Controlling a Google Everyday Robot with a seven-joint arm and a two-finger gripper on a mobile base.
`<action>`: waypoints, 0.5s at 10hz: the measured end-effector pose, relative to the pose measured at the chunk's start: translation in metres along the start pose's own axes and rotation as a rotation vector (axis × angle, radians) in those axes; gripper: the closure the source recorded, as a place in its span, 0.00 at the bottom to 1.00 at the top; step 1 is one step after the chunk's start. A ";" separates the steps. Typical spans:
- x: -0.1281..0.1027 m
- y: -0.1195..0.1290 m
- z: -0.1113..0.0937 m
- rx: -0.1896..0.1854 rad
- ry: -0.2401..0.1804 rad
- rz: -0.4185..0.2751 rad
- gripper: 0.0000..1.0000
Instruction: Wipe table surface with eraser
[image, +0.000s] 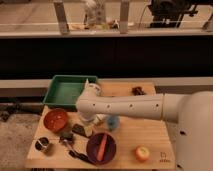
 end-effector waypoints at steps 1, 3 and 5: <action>-0.002 -0.001 0.003 -0.002 -0.004 0.002 0.20; 0.000 -0.003 0.011 -0.005 -0.008 0.007 0.20; -0.002 -0.006 0.016 -0.010 -0.014 0.005 0.20</action>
